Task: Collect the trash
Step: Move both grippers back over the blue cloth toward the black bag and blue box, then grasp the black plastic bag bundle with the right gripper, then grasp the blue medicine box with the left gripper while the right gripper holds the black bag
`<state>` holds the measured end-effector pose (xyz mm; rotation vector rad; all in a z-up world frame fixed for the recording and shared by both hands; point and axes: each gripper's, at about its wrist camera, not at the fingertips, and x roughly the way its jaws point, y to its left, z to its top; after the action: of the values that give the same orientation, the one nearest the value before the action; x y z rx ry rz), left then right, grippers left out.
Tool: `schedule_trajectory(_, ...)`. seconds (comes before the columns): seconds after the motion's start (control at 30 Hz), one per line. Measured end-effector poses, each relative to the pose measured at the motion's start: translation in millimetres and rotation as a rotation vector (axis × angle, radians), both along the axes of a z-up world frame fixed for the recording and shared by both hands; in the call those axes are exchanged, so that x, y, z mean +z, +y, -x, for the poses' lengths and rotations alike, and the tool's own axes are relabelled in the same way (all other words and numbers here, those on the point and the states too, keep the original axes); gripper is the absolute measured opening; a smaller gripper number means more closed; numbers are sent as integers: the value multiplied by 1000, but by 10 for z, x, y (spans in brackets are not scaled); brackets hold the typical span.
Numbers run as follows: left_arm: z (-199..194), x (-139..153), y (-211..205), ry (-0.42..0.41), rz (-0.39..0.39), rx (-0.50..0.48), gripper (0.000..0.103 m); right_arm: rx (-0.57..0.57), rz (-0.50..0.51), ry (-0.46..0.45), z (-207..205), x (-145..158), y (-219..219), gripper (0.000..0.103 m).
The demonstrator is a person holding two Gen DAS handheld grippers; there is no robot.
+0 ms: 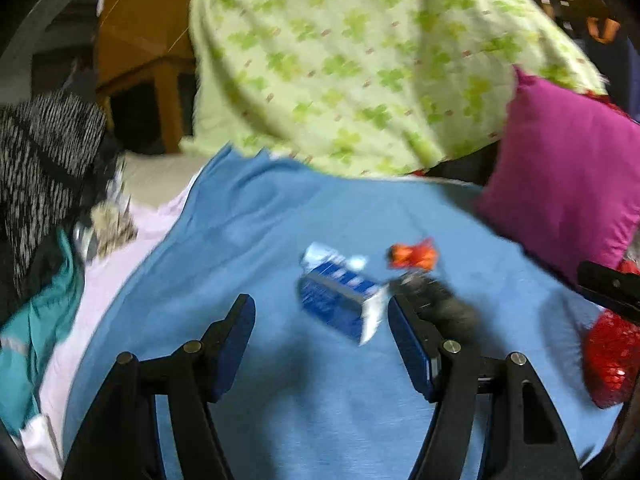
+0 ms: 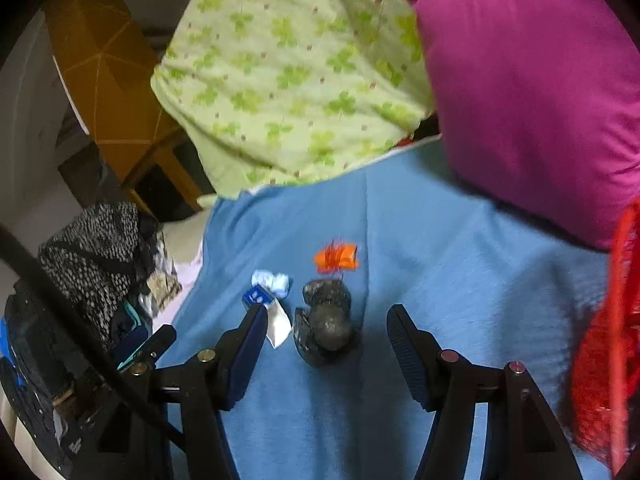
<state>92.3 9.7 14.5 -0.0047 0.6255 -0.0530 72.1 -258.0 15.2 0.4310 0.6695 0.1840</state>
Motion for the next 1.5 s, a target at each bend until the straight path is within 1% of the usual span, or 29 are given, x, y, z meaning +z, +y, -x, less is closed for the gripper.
schedule_trajectory(0.07,-111,-203,172,44,18,40,70,26,8,24,-135,-119,60,66)
schedule_trajectory(0.17,-237,-466,361,93,47,74,70,80,34,66,-384,-331,206,66)
schedule_trajectory(0.23,-294,-600,438,118,70,79,70,125,32,87,-531,-464,293,65)
schedule_trajectory(0.3,-365,-711,489,145,93,78,70,139,40,96,-661,-568,356,65)
schedule_trajectory(0.4,-462,-763,498,166,129,52,70,141,39,116,-867,-743,409,64)
schedule_trajectory(0.5,-508,-739,431,149,133,19,70,136,36,148,-1051,-898,438,64)
schedule_trajectory(0.57,-544,-723,370,144,139,-7,70,152,19,166,-1173,-990,469,63)
schedule_trajectory(0.6,-552,-717,345,143,141,-17,70,165,13,181,-1219,-1031,494,60)
schedule_trajectory(0.63,-558,-710,320,142,138,-26,70,176,11,199,-1260,-1070,515,53)
schedule_trajectory(0.7,-564,-685,264,135,118,-37,70,201,6,241,-1336,-1182,552,43)
schedule_trajectory(0.73,-571,-673,242,133,108,-39,70,204,8,254,-1346,-1226,558,41)
schedule_trajectory(0.87,-660,-551,157,129,94,-58,70,200,-37,247,-1336,-1208,503,38)
schedule_trajectory(0.97,-774,-407,85,136,96,-77,70,173,-84,215,-1283,-1082,355,38)
schedule_trajectory(1.03,-839,-326,25,145,99,-91,72,145,-109,198,-1257,-998,228,38)
schedule_trajectory(1.07,-887,-288,-26,153,97,-93,76,124,-117,190,-1242,-958,145,38)
schedule_trajectory(1.17,-1027,-250,-170,184,107,-106,77,81,-153,178,-1203,-898,-53,38)
schedule_trajectory(1.23,-1152,-283,-271,226,107,-98,77,46,-171,174,-1169,-864,-198,38)
schedule_trajectory(1.27,-1230,-325,-322,263,113,-84,77,30,-177,172,-1150,-843,-273,38)
schedule_trajectory(1.37,-1357,-440,-423,328,145,-42,77,-1,-185,159,-1093,-794,-455,38)
schedule_trajectory(1.5,-1409,-583,-513,375,146,22,77,-7,-180,144,-1038,-748,-560,38)
